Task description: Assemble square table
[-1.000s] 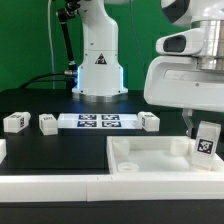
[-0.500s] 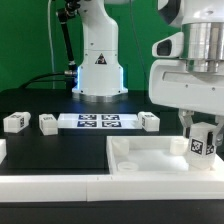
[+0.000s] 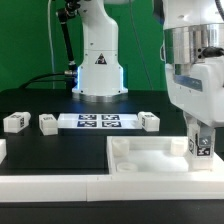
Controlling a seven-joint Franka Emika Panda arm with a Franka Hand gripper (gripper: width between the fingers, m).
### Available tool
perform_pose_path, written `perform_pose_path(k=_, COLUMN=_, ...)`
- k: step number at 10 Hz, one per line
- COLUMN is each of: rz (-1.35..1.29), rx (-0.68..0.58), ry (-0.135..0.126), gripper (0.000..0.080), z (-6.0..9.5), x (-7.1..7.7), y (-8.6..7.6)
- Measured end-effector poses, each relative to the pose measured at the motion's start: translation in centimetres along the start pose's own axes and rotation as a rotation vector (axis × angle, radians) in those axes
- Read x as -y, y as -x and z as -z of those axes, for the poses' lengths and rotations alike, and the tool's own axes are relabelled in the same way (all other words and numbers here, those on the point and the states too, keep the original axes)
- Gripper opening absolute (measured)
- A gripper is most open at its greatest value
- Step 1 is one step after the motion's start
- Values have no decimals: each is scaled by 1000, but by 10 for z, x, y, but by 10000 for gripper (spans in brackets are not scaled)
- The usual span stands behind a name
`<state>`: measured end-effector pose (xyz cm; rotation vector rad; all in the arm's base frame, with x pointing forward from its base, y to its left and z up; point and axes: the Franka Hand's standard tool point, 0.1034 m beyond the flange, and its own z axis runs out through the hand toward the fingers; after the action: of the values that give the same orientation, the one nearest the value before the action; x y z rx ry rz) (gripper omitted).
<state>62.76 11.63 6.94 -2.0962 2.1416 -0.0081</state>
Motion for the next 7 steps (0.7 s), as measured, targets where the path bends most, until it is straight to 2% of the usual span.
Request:
perform_pose_path(k=2, rz=43, rx=-7, ry=3, gripper=534, z=0, x=0, y=1)
perform_pose_path(k=3, rz=263, rx=-42, ry=6, gripper=534, z=0, x=-1, y=6)
perform_pose_path(k=4, rz=447, rx=-56, ry=-20, gripper=625, z=1, x=3, y=8)
perform_pose_path(k=5, rz=552, rx=-67, ry=-40, gripper=642, z=1, x=4, y=7)
perform_pose_path(k=7, rz=664, rx=-70, ry=-34, gripper=648, z=2, x=3, y=8)
